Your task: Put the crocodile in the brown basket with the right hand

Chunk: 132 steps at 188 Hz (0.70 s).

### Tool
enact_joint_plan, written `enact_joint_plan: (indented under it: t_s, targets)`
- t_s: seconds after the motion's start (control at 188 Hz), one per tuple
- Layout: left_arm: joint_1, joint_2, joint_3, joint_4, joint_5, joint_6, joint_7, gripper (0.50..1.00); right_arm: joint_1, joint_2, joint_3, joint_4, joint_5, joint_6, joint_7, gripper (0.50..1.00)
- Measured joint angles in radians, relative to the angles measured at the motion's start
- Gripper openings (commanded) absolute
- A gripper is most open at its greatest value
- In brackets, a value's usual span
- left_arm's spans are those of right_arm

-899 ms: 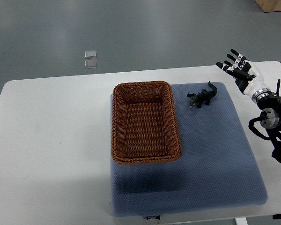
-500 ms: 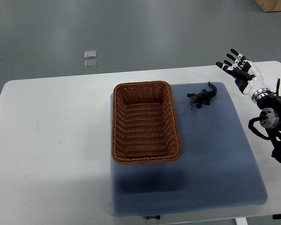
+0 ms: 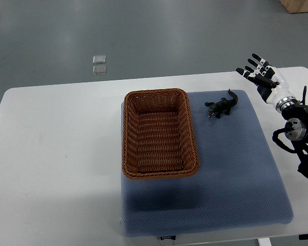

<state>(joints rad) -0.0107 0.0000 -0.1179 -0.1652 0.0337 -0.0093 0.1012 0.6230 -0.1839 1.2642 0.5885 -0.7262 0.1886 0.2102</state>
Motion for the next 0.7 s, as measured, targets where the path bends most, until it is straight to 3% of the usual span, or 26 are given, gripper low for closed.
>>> enact_joint_plan:
  t_s: [0.702]
  targets:
    - [0.0,0.0,0.0,-0.001,0.0,0.0,0.0,1.0,0.006,0.001,0.003,0.003,0.001,-0.001,0.009,0.93]
